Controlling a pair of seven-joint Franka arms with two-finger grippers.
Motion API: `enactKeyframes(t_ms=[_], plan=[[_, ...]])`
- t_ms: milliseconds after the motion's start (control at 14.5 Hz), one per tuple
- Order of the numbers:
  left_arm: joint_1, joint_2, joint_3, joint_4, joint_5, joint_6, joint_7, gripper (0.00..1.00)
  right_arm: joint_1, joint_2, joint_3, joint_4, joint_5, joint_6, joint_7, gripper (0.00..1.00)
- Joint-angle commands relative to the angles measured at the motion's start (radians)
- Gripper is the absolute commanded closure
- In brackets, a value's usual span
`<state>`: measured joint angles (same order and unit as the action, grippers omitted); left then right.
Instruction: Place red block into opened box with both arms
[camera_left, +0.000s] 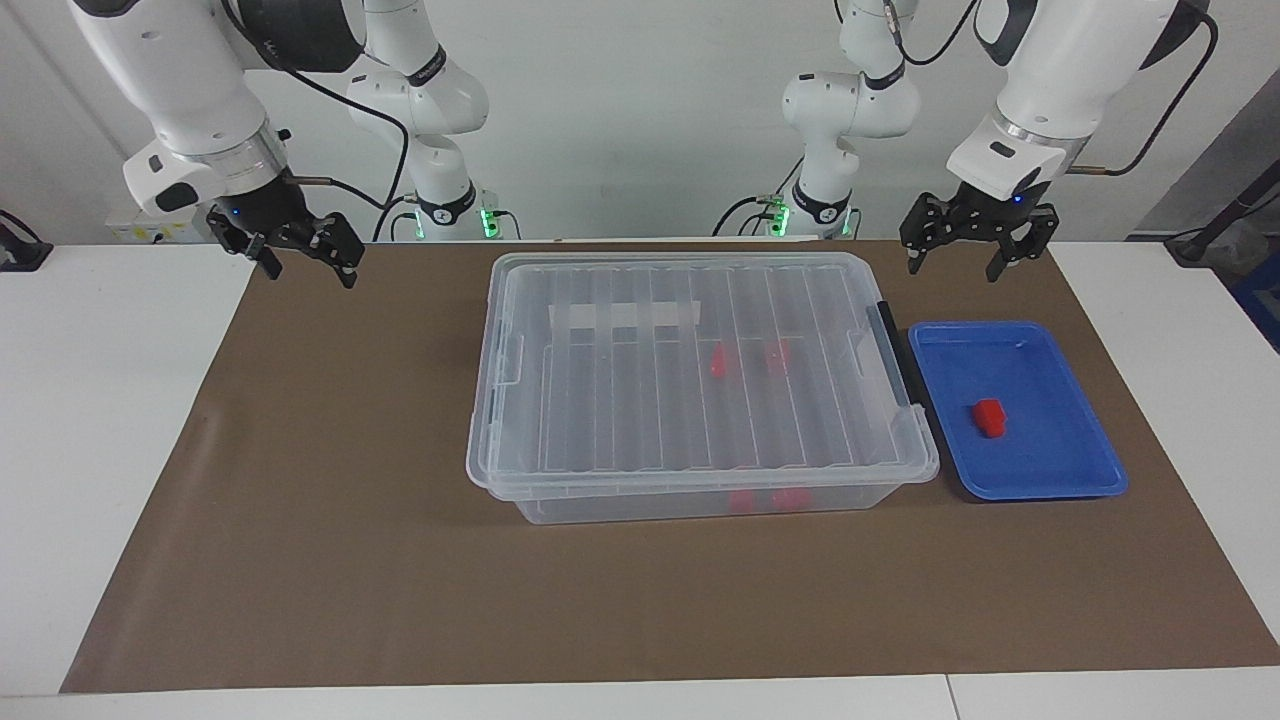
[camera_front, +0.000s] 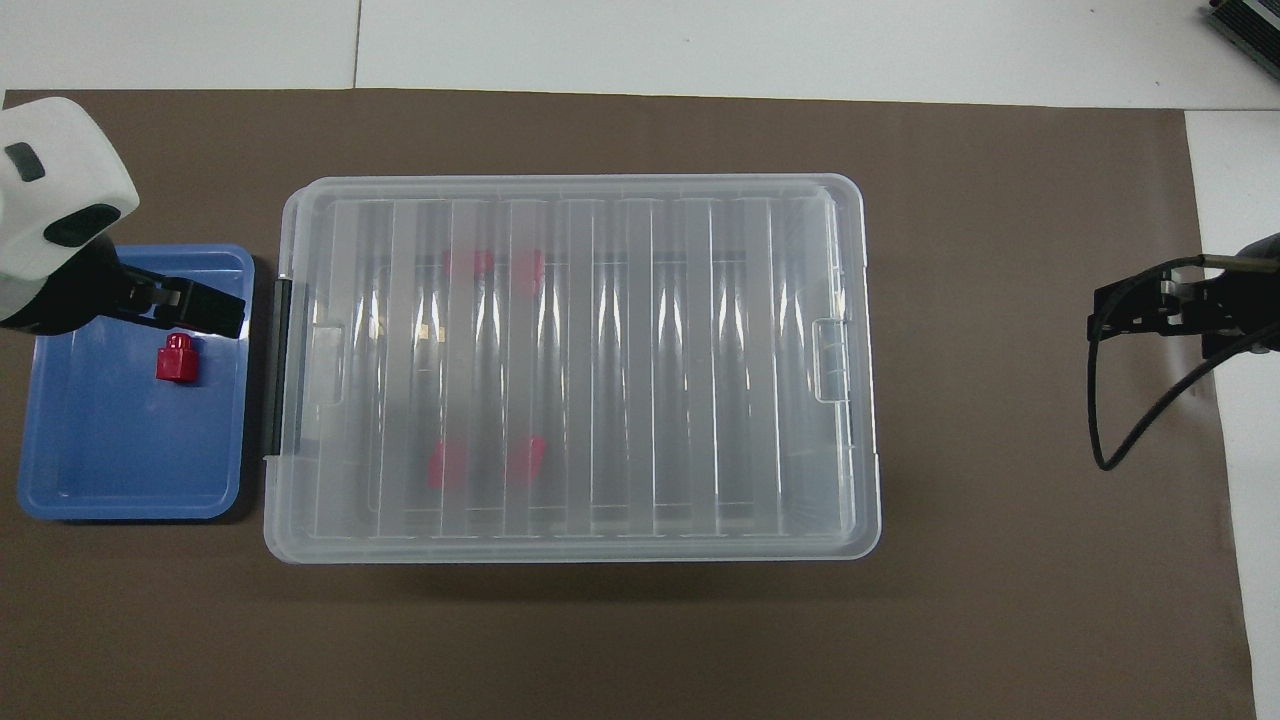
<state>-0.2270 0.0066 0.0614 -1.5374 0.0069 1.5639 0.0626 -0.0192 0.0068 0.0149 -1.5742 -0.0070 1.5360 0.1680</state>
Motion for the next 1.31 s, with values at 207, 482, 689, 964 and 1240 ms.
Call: enactKeyframes(t_ms=[207,482,689,964,1240], plan=[[0.008,-0.02,-0.005,-0.018,-0.002,-0.01,-0.009,0.0,-0.004,-0.027,0.005,-0.03,-0.004,0.012,0.01,0.0],[0.008,-0.02,-0.005,-0.018,-0.002,-0.011,-0.009,0.0,-0.004,-0.027,0.003,-0.036,-0.001,0.028,0.013,0.0],[0.008,-0.02,-0.005,-0.018,-0.002,-0.011,-0.009,0.0,0.016,-0.056,0.005,-0.133,-0.001,0.156,0.018,0.0],[0.008,-0.02,-0.005,-0.018,-0.002,-0.011,-0.009,0.0,0.071,-0.062,0.007,-0.219,-0.001,0.251,0.018,0.04],[0.008,-0.02,-0.005,-0.018,-0.002,-0.011,-0.009,0.0,0.163,-0.048,0.005,-0.273,-0.001,0.344,0.082,0.05]])
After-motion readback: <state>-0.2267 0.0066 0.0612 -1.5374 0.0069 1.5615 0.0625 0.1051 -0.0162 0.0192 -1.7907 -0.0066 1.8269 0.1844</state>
